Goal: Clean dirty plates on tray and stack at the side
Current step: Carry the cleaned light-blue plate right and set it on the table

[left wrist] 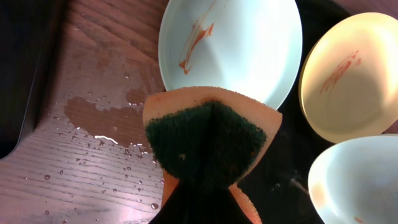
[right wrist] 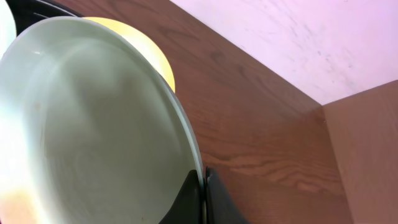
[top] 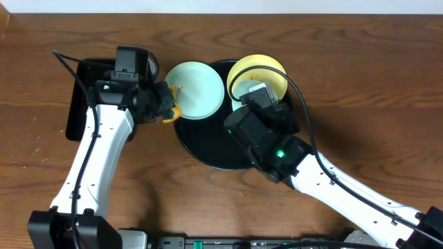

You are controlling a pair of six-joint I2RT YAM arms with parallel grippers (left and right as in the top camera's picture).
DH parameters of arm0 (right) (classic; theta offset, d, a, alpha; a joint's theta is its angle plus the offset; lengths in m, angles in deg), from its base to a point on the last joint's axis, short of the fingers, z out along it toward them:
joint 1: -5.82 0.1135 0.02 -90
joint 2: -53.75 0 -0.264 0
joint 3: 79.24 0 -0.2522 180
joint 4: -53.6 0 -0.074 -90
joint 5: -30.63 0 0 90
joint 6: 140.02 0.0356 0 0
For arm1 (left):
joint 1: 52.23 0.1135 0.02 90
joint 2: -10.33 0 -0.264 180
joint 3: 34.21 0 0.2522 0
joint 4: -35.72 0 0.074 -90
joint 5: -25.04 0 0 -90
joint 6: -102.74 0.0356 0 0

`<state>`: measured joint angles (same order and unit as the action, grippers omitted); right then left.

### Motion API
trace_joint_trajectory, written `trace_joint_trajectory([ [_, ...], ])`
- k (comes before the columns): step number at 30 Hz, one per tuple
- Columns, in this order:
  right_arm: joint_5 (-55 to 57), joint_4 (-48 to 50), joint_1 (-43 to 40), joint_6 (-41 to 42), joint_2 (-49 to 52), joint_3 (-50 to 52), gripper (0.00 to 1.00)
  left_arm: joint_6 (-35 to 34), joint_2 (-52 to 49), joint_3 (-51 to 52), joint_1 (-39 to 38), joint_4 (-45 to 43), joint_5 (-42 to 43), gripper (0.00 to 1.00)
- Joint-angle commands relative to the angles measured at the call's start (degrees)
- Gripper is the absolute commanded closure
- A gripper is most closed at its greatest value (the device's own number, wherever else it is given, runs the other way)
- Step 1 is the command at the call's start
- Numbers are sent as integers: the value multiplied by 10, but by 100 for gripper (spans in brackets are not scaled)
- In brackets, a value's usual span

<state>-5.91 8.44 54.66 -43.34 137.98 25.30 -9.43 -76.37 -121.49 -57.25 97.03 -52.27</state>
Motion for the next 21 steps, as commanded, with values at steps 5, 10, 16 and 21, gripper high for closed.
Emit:
trace_joint_trajectory([
  [5,16,3,7,-3,-10,-5,99,10,-3,2,2,0,-8,93],
  [10,-29,3,2,23,-10,-5,99,10,-3,2,2,0,-8,93],
  [16,-204,3,-56,76,-13,-5,99,10,-3,2,2,0,-8,92],
  [21,-382,1,-154,81,-34,-5,99,10,-3,2,2,0,-8,93],
])
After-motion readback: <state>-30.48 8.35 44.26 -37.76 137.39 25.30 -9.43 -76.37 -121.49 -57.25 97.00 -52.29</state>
